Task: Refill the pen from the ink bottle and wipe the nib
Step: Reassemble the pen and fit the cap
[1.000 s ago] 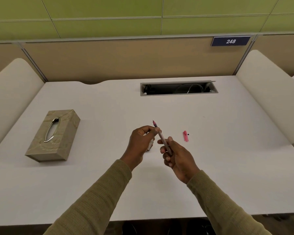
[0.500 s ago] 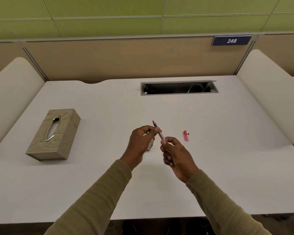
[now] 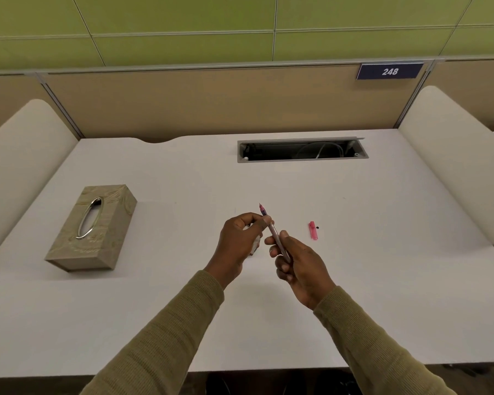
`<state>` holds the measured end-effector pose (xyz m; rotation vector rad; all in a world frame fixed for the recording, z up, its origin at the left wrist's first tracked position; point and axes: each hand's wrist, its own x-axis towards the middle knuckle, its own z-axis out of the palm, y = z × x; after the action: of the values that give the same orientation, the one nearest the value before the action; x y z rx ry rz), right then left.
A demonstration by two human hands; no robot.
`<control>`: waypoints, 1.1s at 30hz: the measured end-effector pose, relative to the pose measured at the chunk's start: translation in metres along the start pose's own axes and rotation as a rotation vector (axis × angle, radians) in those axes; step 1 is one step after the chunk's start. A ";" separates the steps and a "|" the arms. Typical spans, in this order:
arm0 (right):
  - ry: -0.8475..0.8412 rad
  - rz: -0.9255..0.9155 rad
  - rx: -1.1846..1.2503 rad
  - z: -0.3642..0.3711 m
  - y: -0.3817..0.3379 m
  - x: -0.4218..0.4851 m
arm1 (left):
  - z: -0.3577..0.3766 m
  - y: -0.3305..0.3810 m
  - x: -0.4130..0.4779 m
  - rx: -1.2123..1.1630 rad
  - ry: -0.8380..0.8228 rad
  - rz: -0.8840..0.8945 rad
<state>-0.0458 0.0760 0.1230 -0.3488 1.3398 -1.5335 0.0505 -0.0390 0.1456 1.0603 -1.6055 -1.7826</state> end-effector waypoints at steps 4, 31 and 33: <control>0.017 0.005 -0.003 0.001 -0.001 0.001 | 0.001 -0.001 0.001 -0.007 0.006 0.000; 0.031 0.039 -0.024 -0.004 -0.006 0.007 | 0.006 -0.004 0.010 0.005 0.025 0.009; 0.021 0.030 -0.034 -0.004 -0.007 0.008 | 0.007 -0.005 0.010 0.019 0.031 0.011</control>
<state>-0.0555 0.0710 0.1247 -0.3327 1.3831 -1.4946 0.0392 -0.0424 0.1388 1.0802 -1.6100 -1.7383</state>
